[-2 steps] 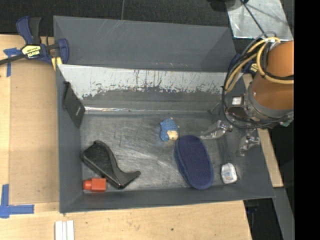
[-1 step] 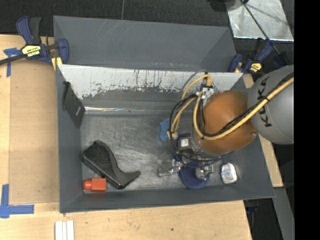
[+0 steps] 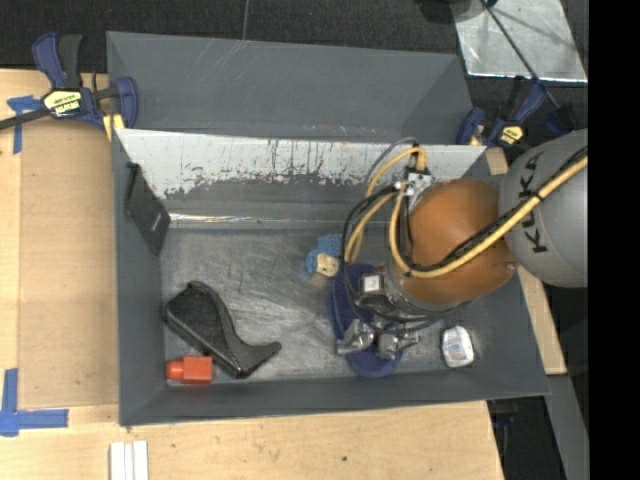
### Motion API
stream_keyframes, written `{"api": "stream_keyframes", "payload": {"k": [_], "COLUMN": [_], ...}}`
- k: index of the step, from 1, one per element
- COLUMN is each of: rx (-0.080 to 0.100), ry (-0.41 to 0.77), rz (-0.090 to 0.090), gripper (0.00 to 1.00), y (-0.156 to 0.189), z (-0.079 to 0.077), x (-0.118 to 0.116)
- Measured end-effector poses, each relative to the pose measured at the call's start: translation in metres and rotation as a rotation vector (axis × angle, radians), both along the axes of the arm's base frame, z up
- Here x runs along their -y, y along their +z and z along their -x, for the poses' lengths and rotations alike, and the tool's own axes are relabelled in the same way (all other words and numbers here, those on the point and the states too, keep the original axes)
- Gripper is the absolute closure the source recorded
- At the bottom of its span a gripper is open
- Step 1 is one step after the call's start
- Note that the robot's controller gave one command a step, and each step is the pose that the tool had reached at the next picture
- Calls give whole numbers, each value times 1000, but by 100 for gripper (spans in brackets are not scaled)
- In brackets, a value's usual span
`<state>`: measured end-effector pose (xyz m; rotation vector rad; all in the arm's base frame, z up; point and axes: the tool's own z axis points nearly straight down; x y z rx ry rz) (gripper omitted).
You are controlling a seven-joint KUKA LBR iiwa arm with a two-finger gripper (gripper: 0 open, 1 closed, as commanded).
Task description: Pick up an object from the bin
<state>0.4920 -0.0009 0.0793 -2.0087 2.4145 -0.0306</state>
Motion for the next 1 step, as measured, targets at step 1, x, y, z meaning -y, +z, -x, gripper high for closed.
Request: {"api": "stream_keyframes", "payload": {"k": [1], "rx": [-2], "ry": [-32], "rz": [-15], "gripper": [100], "y": [169], "z": [-20], "x": [15]}}
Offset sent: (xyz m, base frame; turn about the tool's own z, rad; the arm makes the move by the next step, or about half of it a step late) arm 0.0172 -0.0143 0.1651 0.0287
